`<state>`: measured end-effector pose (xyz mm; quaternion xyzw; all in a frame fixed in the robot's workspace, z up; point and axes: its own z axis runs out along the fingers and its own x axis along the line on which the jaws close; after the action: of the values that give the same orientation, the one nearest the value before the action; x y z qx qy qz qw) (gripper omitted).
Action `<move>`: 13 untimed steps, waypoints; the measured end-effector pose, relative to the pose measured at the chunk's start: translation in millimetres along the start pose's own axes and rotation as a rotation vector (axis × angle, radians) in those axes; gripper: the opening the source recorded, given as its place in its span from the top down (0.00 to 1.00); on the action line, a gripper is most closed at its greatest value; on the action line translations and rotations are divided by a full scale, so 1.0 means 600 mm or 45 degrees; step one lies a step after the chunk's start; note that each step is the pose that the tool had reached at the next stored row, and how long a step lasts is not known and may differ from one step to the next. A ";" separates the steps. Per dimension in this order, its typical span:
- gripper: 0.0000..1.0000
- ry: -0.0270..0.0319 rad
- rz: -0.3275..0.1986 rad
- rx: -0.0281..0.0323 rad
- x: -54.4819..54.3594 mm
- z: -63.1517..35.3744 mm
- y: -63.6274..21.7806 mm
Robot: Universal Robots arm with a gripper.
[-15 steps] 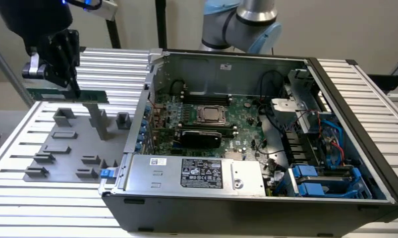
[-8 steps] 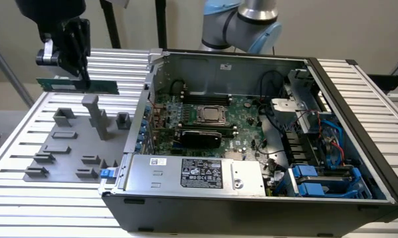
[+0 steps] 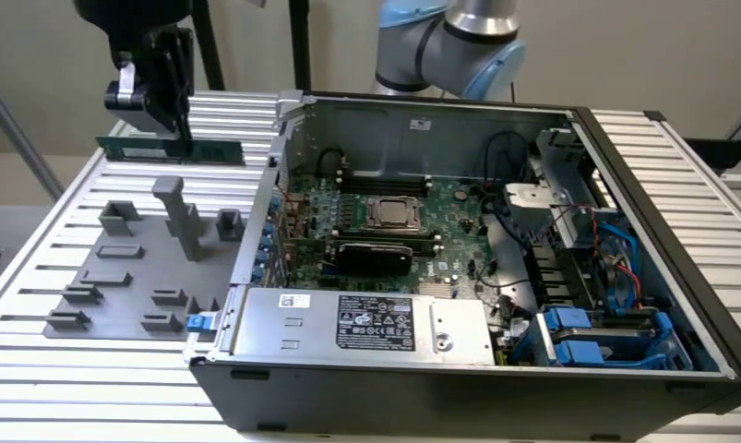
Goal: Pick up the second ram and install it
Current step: 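Pick up the second ram and move it above second insertion slot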
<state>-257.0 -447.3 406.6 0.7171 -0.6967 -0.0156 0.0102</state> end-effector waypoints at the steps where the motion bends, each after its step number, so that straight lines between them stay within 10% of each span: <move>1: 1.00 0.0000 0.000 0.0000 -0.003 0.000 -0.004; 13: 1.00 -0.0001 0.000 0.0001 -0.028 -0.002 -0.067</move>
<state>-217.2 -429.6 406.7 0.7171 -0.6967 -0.0156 0.0102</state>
